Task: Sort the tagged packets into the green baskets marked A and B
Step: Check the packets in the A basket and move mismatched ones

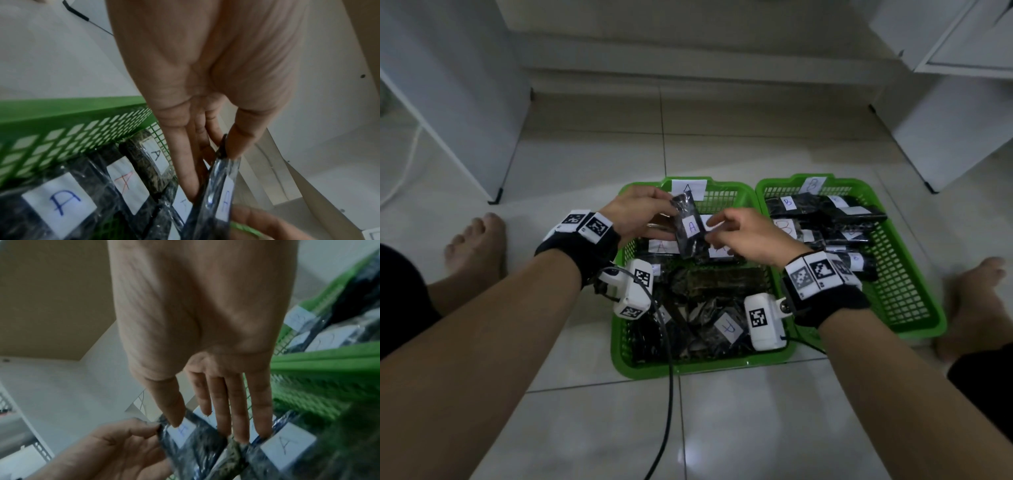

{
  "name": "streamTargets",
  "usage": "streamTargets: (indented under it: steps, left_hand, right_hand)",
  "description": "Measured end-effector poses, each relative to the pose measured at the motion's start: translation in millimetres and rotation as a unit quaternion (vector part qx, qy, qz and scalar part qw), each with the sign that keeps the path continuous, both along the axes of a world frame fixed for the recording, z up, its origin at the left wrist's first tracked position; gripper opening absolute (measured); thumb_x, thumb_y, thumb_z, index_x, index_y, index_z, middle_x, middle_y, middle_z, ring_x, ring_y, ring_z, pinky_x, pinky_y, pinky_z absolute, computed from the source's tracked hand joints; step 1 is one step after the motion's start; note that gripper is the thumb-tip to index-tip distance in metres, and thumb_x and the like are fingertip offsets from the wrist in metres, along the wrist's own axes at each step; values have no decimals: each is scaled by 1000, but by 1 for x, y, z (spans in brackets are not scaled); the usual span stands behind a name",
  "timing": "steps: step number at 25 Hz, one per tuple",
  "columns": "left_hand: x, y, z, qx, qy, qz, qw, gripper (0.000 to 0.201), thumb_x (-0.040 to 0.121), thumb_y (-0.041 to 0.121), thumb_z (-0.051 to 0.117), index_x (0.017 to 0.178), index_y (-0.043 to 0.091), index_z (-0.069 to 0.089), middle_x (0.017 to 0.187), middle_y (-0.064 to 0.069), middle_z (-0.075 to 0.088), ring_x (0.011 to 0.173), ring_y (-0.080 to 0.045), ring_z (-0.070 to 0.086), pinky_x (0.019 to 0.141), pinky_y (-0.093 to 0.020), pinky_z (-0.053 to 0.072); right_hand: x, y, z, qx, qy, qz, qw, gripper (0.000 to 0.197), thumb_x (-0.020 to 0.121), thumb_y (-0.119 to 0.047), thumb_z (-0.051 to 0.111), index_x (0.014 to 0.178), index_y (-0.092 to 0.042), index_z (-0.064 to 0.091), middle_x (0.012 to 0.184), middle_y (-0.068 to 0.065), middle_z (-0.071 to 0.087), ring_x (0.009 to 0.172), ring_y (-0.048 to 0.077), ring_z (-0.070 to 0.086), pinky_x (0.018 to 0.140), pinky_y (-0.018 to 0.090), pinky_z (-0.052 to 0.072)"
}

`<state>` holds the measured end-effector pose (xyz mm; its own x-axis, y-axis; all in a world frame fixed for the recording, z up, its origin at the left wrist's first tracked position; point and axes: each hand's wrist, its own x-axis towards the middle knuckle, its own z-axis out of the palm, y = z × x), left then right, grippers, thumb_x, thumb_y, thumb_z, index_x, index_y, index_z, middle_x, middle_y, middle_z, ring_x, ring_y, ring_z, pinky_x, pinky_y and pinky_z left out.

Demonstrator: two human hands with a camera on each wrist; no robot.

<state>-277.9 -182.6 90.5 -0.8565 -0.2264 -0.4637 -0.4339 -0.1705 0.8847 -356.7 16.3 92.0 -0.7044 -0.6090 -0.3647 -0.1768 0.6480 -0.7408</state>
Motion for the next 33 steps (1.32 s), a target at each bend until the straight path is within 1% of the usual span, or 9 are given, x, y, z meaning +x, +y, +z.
streamTargets:
  steps: [3,5,10,14,16,20,24,29,33]
  left_hand:
    - [-2,5,-2,25,27,-34,999,19,93,-1,61,111,1,58,108,-15,71,102,-30,71,88,-44,59]
    - [-3,2,-4,-130,23,-101,986,19,93,12,64,111,8,65,106,-7,74,99,-23,71,88,-37,58]
    - [4,-3,-38,-565,-26,-358,743,23,84,14,63,105,21,70,110,-2,69,100,-23,65,87,-37,56]
    - [6,-4,-51,-581,-70,-394,709,42,78,17,74,118,18,63,115,-6,66,103,-28,63,87,-38,55]
    - [5,-2,-52,-585,-48,-376,717,41,81,24,74,120,17,61,118,-6,65,104,-26,62,87,-35,53]
    - [4,25,-29,-379,24,-327,865,41,80,62,69,106,31,69,106,11,68,96,-8,62,84,-29,51]
    - [-1,46,-29,-349,8,-432,831,52,66,57,84,107,29,68,101,12,67,95,-10,63,82,-27,52]
    - [-3,21,-24,-256,-13,-357,898,30,84,29,77,111,23,67,101,1,74,89,-26,73,85,-48,59]
    - [0,14,-20,-211,-44,-295,931,32,106,28,42,112,4,62,97,-21,73,55,-22,57,49,-26,44]
  right_hand:
    - [5,-8,-4,-58,-20,-36,997,30,91,-19,75,119,-20,65,105,-3,75,94,14,72,80,30,56]
    - [-1,-5,-4,-33,12,-52,998,22,90,-13,74,110,-18,68,104,0,74,93,15,71,77,29,56]
    - [-18,20,-5,63,29,-75,995,13,89,-13,74,99,-16,68,100,3,73,93,18,70,71,28,50]
    - [-16,24,-4,49,13,-78,996,26,90,-8,71,115,-11,66,105,3,72,86,14,68,65,23,48]
    - [-19,24,-2,20,-8,-99,995,34,90,-4,72,122,-9,61,105,5,73,83,17,72,62,24,56]
    - [-23,27,-5,-6,-16,-114,993,30,87,0,74,114,-10,63,97,8,75,80,22,76,60,31,62]
    - [-27,34,-6,-9,-18,-124,992,30,88,-4,74,112,-18,63,90,-3,72,79,10,70,67,23,54]
    - [-33,40,-15,-30,-63,-145,987,30,87,-7,73,113,-21,69,100,1,78,96,21,75,97,47,56]
    - [-33,39,-17,-54,-84,-178,979,25,89,-4,64,103,-23,71,108,7,76,101,27,72,94,49,58]
